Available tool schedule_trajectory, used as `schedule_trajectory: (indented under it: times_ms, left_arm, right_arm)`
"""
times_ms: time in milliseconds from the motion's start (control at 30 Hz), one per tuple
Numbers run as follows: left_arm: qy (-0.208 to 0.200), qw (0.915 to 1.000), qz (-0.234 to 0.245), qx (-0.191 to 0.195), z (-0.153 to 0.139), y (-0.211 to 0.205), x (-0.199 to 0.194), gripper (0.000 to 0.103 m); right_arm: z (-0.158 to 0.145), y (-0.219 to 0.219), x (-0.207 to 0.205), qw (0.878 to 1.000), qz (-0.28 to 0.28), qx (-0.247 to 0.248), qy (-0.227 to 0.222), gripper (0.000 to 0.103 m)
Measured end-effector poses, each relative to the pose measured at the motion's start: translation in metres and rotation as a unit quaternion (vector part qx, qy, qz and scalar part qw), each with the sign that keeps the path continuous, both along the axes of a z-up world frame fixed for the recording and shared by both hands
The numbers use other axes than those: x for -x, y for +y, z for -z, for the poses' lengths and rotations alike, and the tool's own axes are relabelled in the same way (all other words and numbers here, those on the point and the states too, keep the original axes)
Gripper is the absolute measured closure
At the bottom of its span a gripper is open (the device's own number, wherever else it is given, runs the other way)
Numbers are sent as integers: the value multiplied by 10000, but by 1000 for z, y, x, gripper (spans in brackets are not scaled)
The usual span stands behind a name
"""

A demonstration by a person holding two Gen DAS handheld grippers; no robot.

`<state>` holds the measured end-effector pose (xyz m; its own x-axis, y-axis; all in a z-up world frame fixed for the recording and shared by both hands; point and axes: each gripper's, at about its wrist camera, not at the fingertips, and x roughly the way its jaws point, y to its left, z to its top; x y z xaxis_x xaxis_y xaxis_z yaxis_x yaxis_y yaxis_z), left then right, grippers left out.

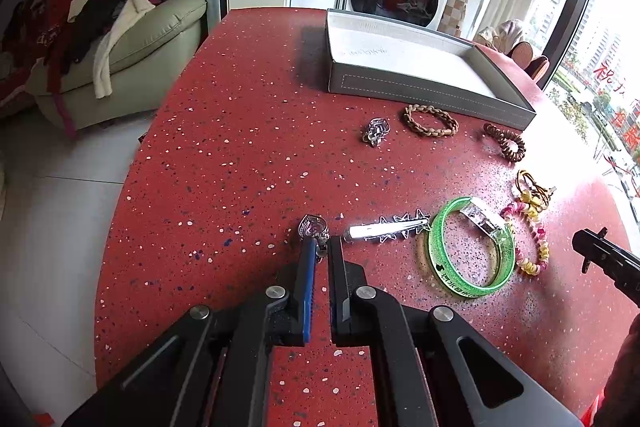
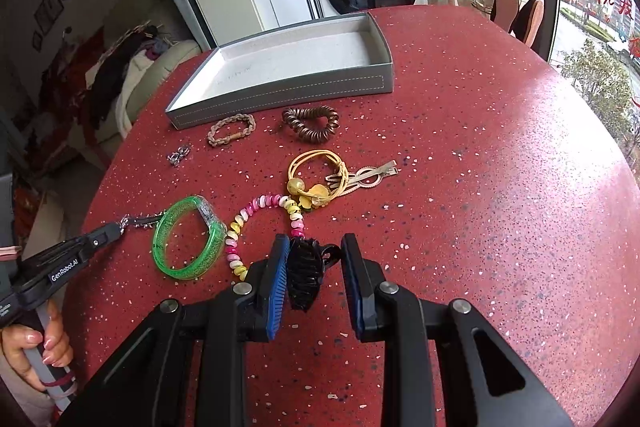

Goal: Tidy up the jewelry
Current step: 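Carry both items into the grey tray and open both tools to release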

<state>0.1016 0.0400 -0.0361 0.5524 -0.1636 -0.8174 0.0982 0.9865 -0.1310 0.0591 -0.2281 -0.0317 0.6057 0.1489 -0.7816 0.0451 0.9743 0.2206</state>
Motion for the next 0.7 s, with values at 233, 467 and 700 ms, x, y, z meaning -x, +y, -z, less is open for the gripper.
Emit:
schedule_trajectory:
  times_ms: [233, 467, 700]
  left_arm:
    - [-81, 10000, -18, -50, -4, -2, 1, 79]
    - [-244, 9997, 76, -4, -26, 1, 5, 79]
    - [-387, 9990, 204, 90, -59, -4, -15, 79]
  right_arm:
    - [1, 0, -2, 9999, -43, -129, -23, 74]
    - [-10, -9, -13, 9991, -69, -405, -115, 74]
    - [-36, -19, -48, 9982, -211, -495, -268, 74]
